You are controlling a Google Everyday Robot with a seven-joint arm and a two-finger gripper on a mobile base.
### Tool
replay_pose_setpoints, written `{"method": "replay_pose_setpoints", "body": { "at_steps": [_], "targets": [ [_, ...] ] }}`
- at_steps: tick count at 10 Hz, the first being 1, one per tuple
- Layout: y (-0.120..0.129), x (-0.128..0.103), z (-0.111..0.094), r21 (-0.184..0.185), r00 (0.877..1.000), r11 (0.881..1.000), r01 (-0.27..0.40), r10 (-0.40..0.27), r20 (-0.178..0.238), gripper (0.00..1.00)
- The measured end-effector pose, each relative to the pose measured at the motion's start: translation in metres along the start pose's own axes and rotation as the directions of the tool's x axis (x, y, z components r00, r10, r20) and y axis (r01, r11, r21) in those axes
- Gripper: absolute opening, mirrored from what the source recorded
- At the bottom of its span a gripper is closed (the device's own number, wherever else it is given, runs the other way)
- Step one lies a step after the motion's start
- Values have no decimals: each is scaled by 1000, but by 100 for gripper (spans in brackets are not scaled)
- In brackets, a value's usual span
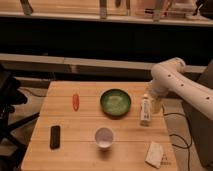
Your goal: Push the ceramic bowl across the table
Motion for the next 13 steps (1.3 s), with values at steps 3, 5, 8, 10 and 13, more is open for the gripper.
{"method": "replay_pose_setpoints", "body": {
  "at_steps": [3,5,8,10,13],
  "targets": [
    [-5,-3,12,2,1000,1000,19,-19,4,80],
    [-5,-8,17,2,1000,1000,25,-25,7,80],
    [-11,-15,26,3,999,999,34,-34,7,80],
    [-11,-17,28,4,999,999,37,-37,11,80],
    [-14,-30,38,10,999,999,40,-40,21,80]
  ]
}}
